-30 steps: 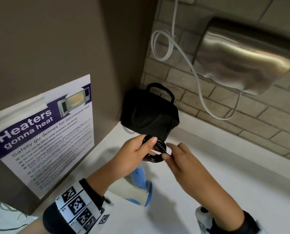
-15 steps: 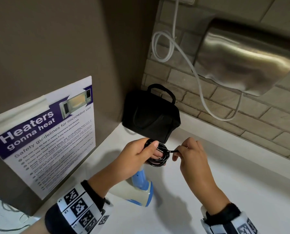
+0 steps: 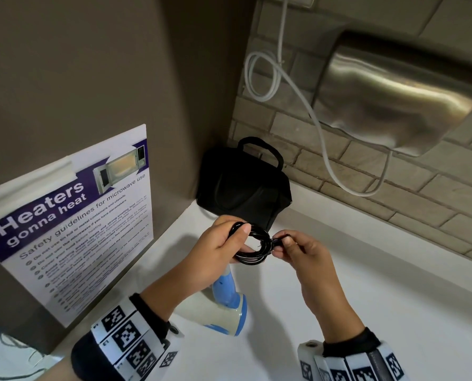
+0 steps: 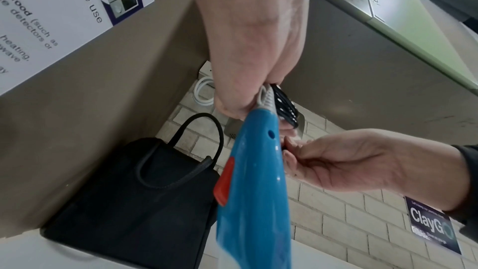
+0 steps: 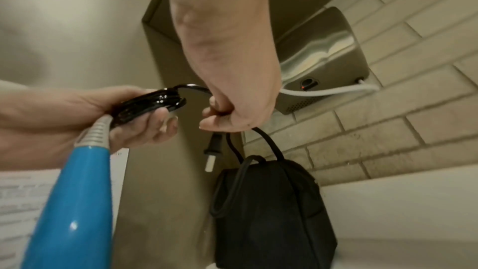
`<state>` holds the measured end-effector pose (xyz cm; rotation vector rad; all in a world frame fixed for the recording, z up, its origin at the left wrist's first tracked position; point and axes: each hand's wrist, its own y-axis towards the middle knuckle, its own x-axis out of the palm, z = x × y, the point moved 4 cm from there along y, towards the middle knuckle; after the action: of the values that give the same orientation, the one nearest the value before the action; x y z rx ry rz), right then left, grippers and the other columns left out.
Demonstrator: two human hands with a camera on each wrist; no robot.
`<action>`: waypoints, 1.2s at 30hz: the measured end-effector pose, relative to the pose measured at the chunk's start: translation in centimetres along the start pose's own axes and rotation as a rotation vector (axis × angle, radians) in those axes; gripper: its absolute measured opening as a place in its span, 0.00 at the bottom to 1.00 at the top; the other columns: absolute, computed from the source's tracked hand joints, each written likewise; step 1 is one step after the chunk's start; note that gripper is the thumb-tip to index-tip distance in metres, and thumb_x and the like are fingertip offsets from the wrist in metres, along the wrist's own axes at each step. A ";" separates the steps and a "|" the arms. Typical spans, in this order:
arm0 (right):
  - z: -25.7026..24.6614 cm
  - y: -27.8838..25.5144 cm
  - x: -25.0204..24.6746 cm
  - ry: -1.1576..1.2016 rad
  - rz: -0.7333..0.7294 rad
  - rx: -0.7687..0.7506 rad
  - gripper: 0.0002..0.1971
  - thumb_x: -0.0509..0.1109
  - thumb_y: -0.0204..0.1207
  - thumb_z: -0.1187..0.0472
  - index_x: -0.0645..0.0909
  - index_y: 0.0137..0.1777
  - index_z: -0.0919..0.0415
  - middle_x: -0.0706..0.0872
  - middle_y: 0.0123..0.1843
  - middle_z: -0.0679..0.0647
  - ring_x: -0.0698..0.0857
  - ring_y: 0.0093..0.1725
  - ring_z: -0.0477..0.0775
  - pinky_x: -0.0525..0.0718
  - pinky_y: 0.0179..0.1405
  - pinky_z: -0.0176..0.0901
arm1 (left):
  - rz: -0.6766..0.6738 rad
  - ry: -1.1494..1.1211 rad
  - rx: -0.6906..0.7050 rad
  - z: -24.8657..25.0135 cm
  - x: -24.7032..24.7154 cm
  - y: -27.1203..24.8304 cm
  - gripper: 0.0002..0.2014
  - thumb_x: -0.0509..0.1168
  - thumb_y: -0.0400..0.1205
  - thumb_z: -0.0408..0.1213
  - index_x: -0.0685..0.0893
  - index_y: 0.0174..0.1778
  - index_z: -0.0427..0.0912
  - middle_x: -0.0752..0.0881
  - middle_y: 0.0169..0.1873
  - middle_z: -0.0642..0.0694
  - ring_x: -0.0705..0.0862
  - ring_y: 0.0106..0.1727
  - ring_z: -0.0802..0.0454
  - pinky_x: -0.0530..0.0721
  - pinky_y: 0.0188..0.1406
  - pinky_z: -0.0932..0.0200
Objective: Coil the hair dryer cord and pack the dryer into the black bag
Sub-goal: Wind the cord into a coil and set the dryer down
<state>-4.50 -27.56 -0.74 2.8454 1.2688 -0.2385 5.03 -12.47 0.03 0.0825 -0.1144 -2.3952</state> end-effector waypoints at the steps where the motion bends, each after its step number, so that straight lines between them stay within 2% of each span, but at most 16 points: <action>1: 0.2 -0.2 0.3 0.081 -0.034 0.052 0.14 0.59 0.83 0.70 0.86 0.45 0.63 0.87 0.35 0.54 0.85 0.36 0.49 0.88 0.50 0.39 | 0.002 -0.012 -0.002 0.0 0.0 0.0 0.08 0.56 0.86 0.42 0.81 0.51 0.53 0.83 0.57 0.41 0.90 0.49 0.57 0.87 0.45 0.66; 3: 0.4 -0.3 0.8 0.243 -0.084 0.143 0.14 0.58 0.84 0.68 0.86 0.46 0.64 0.87 0.34 0.52 0.85 0.36 0.47 0.88 0.47 0.36 | 0.010 -0.028 -0.006 -0.1 0.0 0.0 0.08 0.56 0.86 0.42 0.82 0.51 0.53 0.82 0.59 0.42 0.89 0.50 0.54 0.87 0.45 0.65; 8: 0.8 -0.3 1.8 0.505 -0.105 0.268 0.13 0.59 0.83 0.67 0.85 0.45 0.64 0.88 0.41 0.56 0.87 0.41 0.47 0.87 0.43 0.31 | 0.034 -0.023 -0.005 -0.3 0.0 0.0 0.09 0.57 0.86 0.42 0.82 0.50 0.52 0.81 0.58 0.43 0.87 0.52 0.52 0.85 0.45 0.67; 12: 0.6 -0.3 2.0 0.609 -0.069 0.277 0.12 0.60 0.82 0.68 0.85 0.43 0.65 0.88 0.41 0.56 0.88 0.40 0.45 0.87 0.41 0.30 | 0.049 -0.024 -0.017 -0.3 0.0 0.1 0.09 0.57 0.86 0.43 0.82 0.51 0.49 0.79 0.59 0.41 0.89 0.48 0.52 0.86 0.43 0.67; 15: 0.4 -0.3 2.0 0.661 -0.056 0.298 0.11 0.61 0.81 0.69 0.85 0.43 0.66 0.88 0.40 0.56 0.88 0.38 0.44 0.87 0.39 0.29 | 0.004 -0.105 -0.057 -0.5 0.2 0.1 0.10 0.57 0.86 0.44 0.81 0.55 0.44 0.79 0.59 0.37 0.92 0.40 0.43 0.90 0.40 0.55; 16: 0.4 -0.3 2.1 0.666 -0.054 0.313 0.11 0.61 0.81 0.70 0.85 0.43 0.66 0.88 0.40 0.57 0.88 0.38 0.45 0.87 0.38 0.29 | -0.004 -0.106 -0.068 -0.5 0.2 0.1 0.11 0.57 0.86 0.44 0.80 0.56 0.44 0.79 0.59 0.36 0.92 0.39 0.41 0.90 0.40 0.54; 21: 0.3 -0.5 2.7 0.727 -0.096 0.449 0.14 0.56 0.81 0.77 0.84 0.49 0.71 0.88 0.34 0.59 0.87 0.30 0.45 0.86 0.27 0.30 | -0.003 -0.083 -0.064 -0.6 0.4 0.0 0.13 0.57 0.85 0.47 0.80 0.56 0.44 0.83 0.56 0.35 0.92 0.38 0.41 0.89 0.39 0.55; 24: 0.1 -0.7 2.9 0.774 -0.142 0.531 0.16 0.52 0.79 0.80 0.82 0.47 0.72 0.86 0.29 0.57 0.83 0.24 0.45 0.84 0.23 0.30 | -0.015 -0.037 -0.038 -0.3 0.4 -0.1 0.13 0.55 0.86 0.47 0.79 0.55 0.43 0.81 0.56 0.34 0.92 0.38 0.45 0.88 0.37 0.58; 27: 0.0 -0.7 2.8 0.721 -0.194 0.569 0.17 0.52 0.76 0.80 0.82 0.40 0.69 0.81 0.28 0.55 0.78 0.24 0.44 0.82 0.22 0.31 | 0.001 0.004 -0.002 -0.1 0.5 -0.5 0.12 0.54 0.86 0.45 0.76 0.57 0.43 0.79 0.58 0.39 0.90 0.38 0.57 0.85 0.36 0.68; 29: -0.1 -0.6 2.7 0.698 -0.227 0.554 0.15 0.53 0.74 0.79 0.80 0.40 0.67 0.79 0.29 0.55 0.74 0.25 0.44 0.79 0.22 0.32 | 0.021 -0.011 -0.022 0.0 0.5 -0.6 0.12 0.52 0.87 0.44 0.74 0.59 0.42 0.80 0.55 0.42 0.87 0.36 0.67 0.82 0.35 0.74; 30: -0.1 -0.6 2.8 0.695 -0.248 0.544 0.14 0.54 0.74 0.78 0.79 0.42 0.67 0.79 0.30 0.55 0.74 0.26 0.45 0.78 0.23 0.32 | 0.010 -0.033 -0.051 0.1 0.5 -0.6 0.14 0.51 0.87 0.45 0.74 0.60 0.41 0.82 0.51 0.44 0.86 0.34 0.68 0.81 0.36 0.74; 33: 0.0 -0.6 3.2 0.660 -0.315 0.520 0.09 0.62 0.74 0.72 0.80 0.52 0.66 0.79 0.40 0.59 0.73 0.33 0.49 0.79 0.27 0.34 | -0.026 -0.059 -0.130 -0.5 0.2 -0.4 0.17 0.50 0.86 0.53 0.76 0.60 0.49 0.87 0.38 0.47 0.85 0.34 0.63 0.81 0.48 0.66; 35: 0.0 -0.6 3.4 0.631 -0.346 0.500 0.10 0.66 0.73 0.68 0.81 0.54 0.65 0.80 0.43 0.61 0.75 0.37 0.52 0.80 0.29 0.35 | -0.030 -0.040 -0.132 -0.9 0.0 -0.3 0.18 0.49 0.85 0.57 0.76 0.59 0.50 0.88 0.37 0.44 0.85 0.35 0.58 0.80 0.53 0.57; 36: 0.0 -0.7 3.5 0.615 -0.361 0.486 0.09 0.67 0.73 0.68 0.82 0.53 0.65 0.82 0.43 0.62 0.76 0.37 0.53 0.80 0.30 0.36 | -0.027 -0.015 -0.125 -0.9 -0.1 -0.3 0.19 0.50 0.84 0.58 0.76 0.59 0.50 0.88 0.37 0.43 0.85 0.35 0.58 0.81 0.53 0.56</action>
<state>-2.72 -24.50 -1.21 3.1874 2.0936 0.4296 4.97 -12.22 -0.85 0.0076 0.0291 -2.4243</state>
